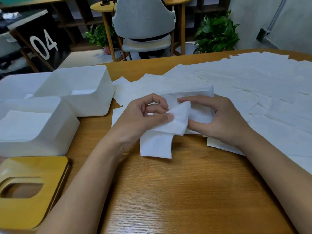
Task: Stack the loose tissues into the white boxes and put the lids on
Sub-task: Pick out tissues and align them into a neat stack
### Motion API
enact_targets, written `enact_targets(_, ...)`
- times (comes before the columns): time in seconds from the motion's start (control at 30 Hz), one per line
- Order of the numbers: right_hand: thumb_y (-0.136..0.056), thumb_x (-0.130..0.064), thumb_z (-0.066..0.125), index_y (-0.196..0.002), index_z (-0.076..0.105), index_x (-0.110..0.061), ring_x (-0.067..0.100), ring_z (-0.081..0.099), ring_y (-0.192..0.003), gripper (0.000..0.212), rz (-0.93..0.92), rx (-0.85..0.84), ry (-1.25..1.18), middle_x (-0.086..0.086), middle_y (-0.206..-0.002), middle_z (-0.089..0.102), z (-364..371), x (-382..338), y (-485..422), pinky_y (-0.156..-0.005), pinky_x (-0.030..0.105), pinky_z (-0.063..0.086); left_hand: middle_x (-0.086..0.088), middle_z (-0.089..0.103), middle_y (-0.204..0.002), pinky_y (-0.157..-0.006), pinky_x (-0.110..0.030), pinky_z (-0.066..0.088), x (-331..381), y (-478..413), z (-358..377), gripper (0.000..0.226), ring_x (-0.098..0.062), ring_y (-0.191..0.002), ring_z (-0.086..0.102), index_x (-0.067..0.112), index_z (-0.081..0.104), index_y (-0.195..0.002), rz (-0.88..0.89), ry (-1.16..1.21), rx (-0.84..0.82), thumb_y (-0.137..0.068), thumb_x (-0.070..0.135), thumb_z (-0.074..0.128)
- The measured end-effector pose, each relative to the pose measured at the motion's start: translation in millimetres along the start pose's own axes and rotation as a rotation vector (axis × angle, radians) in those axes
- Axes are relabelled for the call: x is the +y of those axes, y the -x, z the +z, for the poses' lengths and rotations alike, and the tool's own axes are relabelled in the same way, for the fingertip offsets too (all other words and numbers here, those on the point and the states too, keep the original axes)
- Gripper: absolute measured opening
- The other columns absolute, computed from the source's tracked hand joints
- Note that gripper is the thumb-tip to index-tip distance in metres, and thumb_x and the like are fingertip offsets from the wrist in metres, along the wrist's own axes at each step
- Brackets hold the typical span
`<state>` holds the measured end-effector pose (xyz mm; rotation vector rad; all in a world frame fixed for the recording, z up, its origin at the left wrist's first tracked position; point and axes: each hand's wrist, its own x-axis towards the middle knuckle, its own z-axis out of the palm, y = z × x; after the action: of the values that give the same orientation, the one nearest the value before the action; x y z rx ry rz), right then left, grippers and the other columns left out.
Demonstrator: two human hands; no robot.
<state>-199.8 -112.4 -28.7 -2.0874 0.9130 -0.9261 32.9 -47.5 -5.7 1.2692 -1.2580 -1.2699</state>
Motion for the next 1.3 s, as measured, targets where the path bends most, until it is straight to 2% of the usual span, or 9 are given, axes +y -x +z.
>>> enact_targets(0.27,-0.075,-0.019,0.092,-0.101,0.082,-0.036,0.003,0.070,-0.102,0.033,-0.039,-0.003,-0.053,-0.021,-0.102,0.077,0.2,1.2,2.3,-0.082,0.014,0.050,-0.018,0.075,-0.084,-0.080,-0.028,0.055,-10.5,-5.0,10.3,0.014,-0.022,-0.082,0.070,0.006,0.074,-0.097,-0.047,-0.041,0.105,-0.088,0.012,0.083)
enact_targets(0.37,-0.085,-0.015,0.084,-0.093,0.082,-0.033,0.005,0.073,-0.098,0.019,-0.060,0.039,-0.062,-0.019,-0.094,0.079,0.4,0.6,0.1,-0.087,0.022,0.054,-0.008,0.078,-0.092,-0.083,-0.029,0.050,-4.5,-3.0,11.6,0.021,-0.014,-0.084,0.069,0.016,0.079,-0.095,-0.078,-0.104,0.117,-0.091,0.036,0.080)
enact_targets(0.47,-0.085,-0.031,0.082,-0.089,0.077,-0.038,-0.001,0.071,-0.097,0.009,0.002,0.126,-0.106,-0.027,-0.091,0.076,-0.7,-0.2,-3.7,-0.088,0.018,0.053,0.006,0.078,-0.098,-0.085,-0.035,0.046,-0.2,1.9,8.0,0.043,-0.012,-0.089,0.069,0.027,0.080,-0.095,-0.076,-0.161,0.114,-0.082,0.067,0.075)
enact_targets(0.63,-0.091,-0.013,0.078,-0.087,0.076,-0.032,-0.009,0.068,-0.093,0.019,0.043,0.182,-0.139,-0.032,-0.085,0.073,-5.7,4.1,-7.5,-0.087,0.005,0.045,0.011,0.077,-0.105,-0.084,-0.030,0.052,-1.6,4.3,4.3,0.014,-0.021,-0.095,0.071,0.024,0.080,-0.096,0.098,-0.282,0.197,-0.091,0.037,0.081)
enact_targets(0.9,-0.089,-0.025,0.080,-0.084,0.081,-0.027,-0.005,0.068,-0.096,0.005,0.252,0.166,-0.293,-0.018,-0.090,0.077,-11.2,2.3,-10.2,-0.090,0.013,0.045,0.012,0.076,-0.110,-0.083,-0.020,0.052,-4.3,2.3,5.3,0.017,-0.007,-0.103,0.069,0.022,0.077,-0.111,0.341,-0.348,0.248,-0.095,0.015,0.077)
enact_targets(1.07,-0.080,-0.047,0.078,-0.099,0.080,-0.032,-0.009,0.065,-0.111,0.024,0.255,0.117,-0.288,-0.024,-0.108,0.076,-11.5,-4.8,-7.7,-0.107,0.023,0.041,0.000,0.080,-0.100,-0.078,-0.021,0.056,1.8,0.1,-1.8,0.011,-0.013,-0.096,0.075,0.013,0.080,-0.105,0.235,-0.142,0.268,-0.096,0.015,0.074)
enact_targets(1.17,-0.084,-0.059,0.078,-0.115,0.077,-0.037,-0.007,0.059,-0.126,0.038,0.236,0.079,-0.287,-0.025,-0.125,0.072,-11.8,-8.3,-8.0,-0.121,0.037,0.036,-0.004,0.080,-0.108,-0.092,-0.039,0.058,7.4,-4.8,-13.2,0.014,-0.025,-0.106,0.074,0.015,0.082,-0.104,0.139,-0.094,0.192,-0.094,0.022,0.075)
enact_targets(1.23,-0.082,-0.063,0.070,-0.121,0.075,-0.041,-0.002,0.057,-0.132,0.045,0.222,0.041,-0.314,-0.022,-0.132,0.069,-12.3,-9.8,-7.3,-0.123,0.042,0.034,-0.002,0.079,-0.112,-0.099,-0.048,0.055,11.7,-8.8,-16.2,0.014,-0.026,-0.111,0.072,0.019,0.083,-0.103,0.093,-0.119,0.164,-0.094,0.026,0.075)
enact_targets(1.3,-0.087,-0.058,0.067,-0.125,0.074,-0.038,0.006,0.061,-0.129,0.044,0.194,-0.011,-0.356,-0.016,-0.132,0.070,-11.4,-11.1,-6.4,-0.116,0.040,0.042,0.006,0.079,-0.110,-0.093,-0.042,0.057,15.2,-12.6,-11.8,0.012,-0.018,-0.109,0.072,0.024,0.084,-0.101,0.071,-0.196,0.168,-0.095,0.029,0.076)
